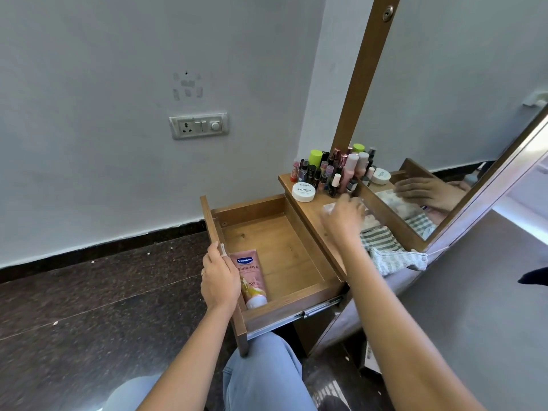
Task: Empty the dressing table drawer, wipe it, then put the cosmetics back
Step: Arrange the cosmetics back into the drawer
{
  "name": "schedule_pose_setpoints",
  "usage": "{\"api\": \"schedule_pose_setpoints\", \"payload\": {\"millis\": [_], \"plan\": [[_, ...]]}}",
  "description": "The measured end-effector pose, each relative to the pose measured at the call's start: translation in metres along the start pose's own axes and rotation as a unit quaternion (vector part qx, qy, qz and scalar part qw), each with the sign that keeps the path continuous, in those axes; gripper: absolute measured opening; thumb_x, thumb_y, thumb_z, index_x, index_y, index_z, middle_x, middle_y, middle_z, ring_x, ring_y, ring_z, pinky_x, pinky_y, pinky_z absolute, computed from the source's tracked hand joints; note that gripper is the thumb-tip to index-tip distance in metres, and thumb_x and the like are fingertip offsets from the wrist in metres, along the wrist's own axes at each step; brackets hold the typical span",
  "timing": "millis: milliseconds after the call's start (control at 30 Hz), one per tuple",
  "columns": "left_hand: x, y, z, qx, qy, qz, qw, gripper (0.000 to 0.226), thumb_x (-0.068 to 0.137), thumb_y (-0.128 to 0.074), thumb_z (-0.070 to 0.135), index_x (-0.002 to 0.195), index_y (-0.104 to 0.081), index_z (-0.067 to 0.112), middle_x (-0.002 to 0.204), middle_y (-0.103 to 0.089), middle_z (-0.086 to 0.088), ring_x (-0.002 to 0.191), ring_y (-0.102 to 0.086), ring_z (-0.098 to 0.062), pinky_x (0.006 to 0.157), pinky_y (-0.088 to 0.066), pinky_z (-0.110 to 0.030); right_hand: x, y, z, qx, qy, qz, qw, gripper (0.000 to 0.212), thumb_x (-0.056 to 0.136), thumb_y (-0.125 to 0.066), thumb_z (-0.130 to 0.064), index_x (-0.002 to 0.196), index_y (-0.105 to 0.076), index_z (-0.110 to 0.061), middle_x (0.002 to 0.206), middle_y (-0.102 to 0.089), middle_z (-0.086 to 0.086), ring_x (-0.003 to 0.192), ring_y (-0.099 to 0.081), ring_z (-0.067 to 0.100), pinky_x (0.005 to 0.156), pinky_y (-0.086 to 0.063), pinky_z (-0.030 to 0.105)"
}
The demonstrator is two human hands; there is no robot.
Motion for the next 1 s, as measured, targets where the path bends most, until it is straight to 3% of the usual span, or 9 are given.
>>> {"api": "schedule_pose_setpoints", "payload": {"millis": [67,133,400,533,633,867,933,1000], "plan": [[0.0,0.0,0.001,0.001,-0.001,0.001,1.0,0.035,0.101,-0.039,0.02,0.136,-0.041,0.013,0.126,-0.055,-0.018,0.094,-0.063,-0.034,0.065,-0.055,-0.044,0.017,0.002,0.029,-0.028,-0.065,-0.048,0.996,0.081,0.08,-0.067,-0.051,0.135,-0.035,0.0,0.139,-0.038,0.023,0.128,-0.036,0.037,0.102,-0.037,0.047],[0.001,0.0,0.001,0.001,-0.001,0.002,1.0,0.035,0.101,-0.039,0.021,0.136,-0.041,0.014,0.126,-0.055,-0.017,0.093,-0.064,-0.033,0.063,-0.055,-0.043,0.028,-0.001,0.047,-0.026,-0.093,-0.098,0.99,0.101,0.071,-0.076,-0.053,0.141,-0.028,0.001,0.142,-0.035,0.024,0.13,-0.034,0.038,0.105,-0.035,0.045],[0.001,0.0,0.0,-0.001,0.003,0.002,1.0,0.036,0.101,-0.04,0.021,0.136,-0.041,0.015,0.126,-0.055,-0.016,0.092,-0.064,-0.031,0.063,-0.056,-0.042,0.034,-0.017,0.05,-0.114,-0.075,-0.213,0.967,0.139,0.047,-0.084,-0.064,0.149,-0.011,-0.005,0.147,-0.024,0.021,0.135,-0.025,0.037,0.109,-0.03,0.044],[0.0,-0.001,0.0,-0.002,0.002,0.001,1.0,0.036,0.1,-0.042,0.02,0.135,-0.041,0.014,0.125,-0.056,-0.016,0.093,-0.064,-0.032,0.063,-0.056,-0.041,0.027,-0.024,0.04,-0.137,-0.056,-0.225,0.963,0.133,0.054,-0.081,-0.064,0.149,-0.009,-0.005,0.149,-0.017,0.022,0.137,-0.02,0.039,0.109,-0.027,0.052],[0.0,0.0,-0.001,-0.005,0.007,0.0,1.0,0.036,0.101,-0.041,0.021,0.136,-0.041,0.014,0.127,-0.055,-0.016,0.096,-0.063,-0.032,0.065,-0.054,-0.041,0.017,-0.03,0.027,-0.143,-0.019,-0.231,0.962,0.124,0.062,-0.078,-0.06,0.149,-0.011,-0.004,0.151,-0.014,0.023,0.14,-0.015,0.039,0.111,-0.025,0.05],[-0.001,0.002,0.001,-0.012,0.011,-0.001,1.0,0.036,0.101,-0.038,0.02,0.137,-0.041,0.014,0.131,-0.053,-0.017,0.1,-0.062,-0.034,0.067,-0.053,-0.041,-0.025,-0.051,-0.009,-0.199,0.08,-0.181,0.96,0.103,0.072,-0.074,-0.051,0.142,-0.021,0.003,0.139,-0.033,0.026,0.129,-0.033,0.041,0.107,-0.033,0.048],[-0.001,0.002,0.001,-0.009,0.01,-0.001,1.0,0.036,0.101,-0.038,0.02,0.137,-0.041,0.014,0.13,-0.053,-0.017,0.098,-0.063,-0.034,0.066,-0.053,-0.041,-0.036,-0.057,-0.015,-0.211,0.095,-0.133,0.964,0.085,0.087,-0.063,-0.041,0.143,-0.02,0.006,0.139,-0.034,0.032,0.129,-0.034,0.045,0.108,-0.032,0.052],[0.0,0.001,0.001,-0.009,0.013,-0.003,1.0,0.036,0.101,-0.038,0.02,0.137,-0.041,0.015,0.129,-0.054,-0.017,0.098,-0.062,-0.034,0.067,-0.053,-0.042,-0.043,-0.061,-0.014,-0.198,0.087,-0.119,0.969,0.064,0.1,-0.04,-0.029,0.146,-0.014,0.008,0.143,-0.026,0.04,0.135,-0.025,0.05,0.113,-0.023,0.055]]}}
Point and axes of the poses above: each hand's wrist, its own x-axis towards the middle knuckle, its own y-axis out of the back of the hand, z = x × y, the point moved 8 cm from there along x, towards the middle knuckle
